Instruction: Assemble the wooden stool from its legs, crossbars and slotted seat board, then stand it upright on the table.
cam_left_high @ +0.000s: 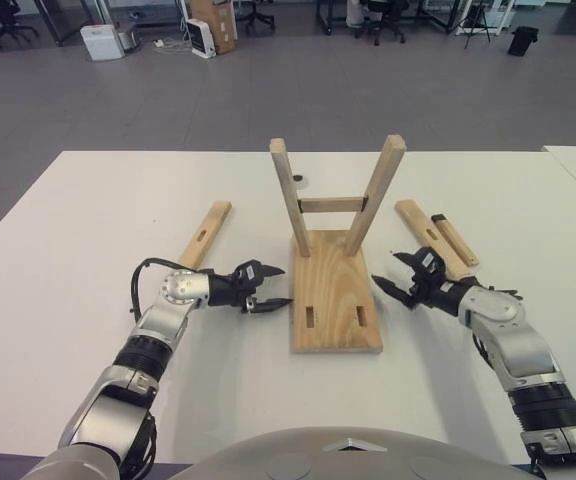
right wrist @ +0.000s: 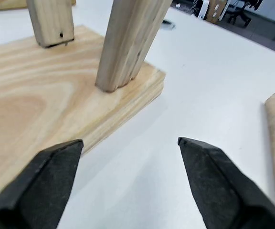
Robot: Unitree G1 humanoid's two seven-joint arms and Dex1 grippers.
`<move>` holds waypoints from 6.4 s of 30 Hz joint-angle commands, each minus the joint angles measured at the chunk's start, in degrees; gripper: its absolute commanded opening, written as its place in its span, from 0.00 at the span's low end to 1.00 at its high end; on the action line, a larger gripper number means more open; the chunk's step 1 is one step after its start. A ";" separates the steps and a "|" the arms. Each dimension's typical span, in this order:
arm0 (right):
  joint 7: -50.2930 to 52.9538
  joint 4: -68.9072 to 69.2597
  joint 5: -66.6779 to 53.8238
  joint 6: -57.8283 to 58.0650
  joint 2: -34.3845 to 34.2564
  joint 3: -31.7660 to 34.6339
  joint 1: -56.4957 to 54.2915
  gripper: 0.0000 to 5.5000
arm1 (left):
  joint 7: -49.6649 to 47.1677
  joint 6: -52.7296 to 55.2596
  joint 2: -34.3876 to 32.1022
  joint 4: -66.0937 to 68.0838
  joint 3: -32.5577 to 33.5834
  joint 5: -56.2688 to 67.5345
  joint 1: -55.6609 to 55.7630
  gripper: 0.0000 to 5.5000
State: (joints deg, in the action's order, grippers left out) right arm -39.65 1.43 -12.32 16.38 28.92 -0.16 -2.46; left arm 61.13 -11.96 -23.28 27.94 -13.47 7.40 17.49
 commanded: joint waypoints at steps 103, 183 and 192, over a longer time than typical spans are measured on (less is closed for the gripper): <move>12.94 14.04 -8.44 0.96 2.57 8.33 -27.56 0.24 | -29.55 46.12 8.17 -27.65 24.75 36.28 25.77 0.59; 35.56 3.17 7.64 -2.47 -4.45 18.44 -15.14 0.49 | -33.88 26.68 -0.40 -8.12 31.43 19.34 4.21 0.07; 35.76 2.97 7.74 -2.75 -4.57 17.82 -14.96 0.49 | -34.18 25.74 -0.98 -5.67 30.00 16.14 4.55 0.07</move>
State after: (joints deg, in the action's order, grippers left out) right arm -3.68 4.77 -4.50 13.90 24.36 17.76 -15.84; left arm 26.91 13.21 -23.61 20.39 17.37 25.43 22.17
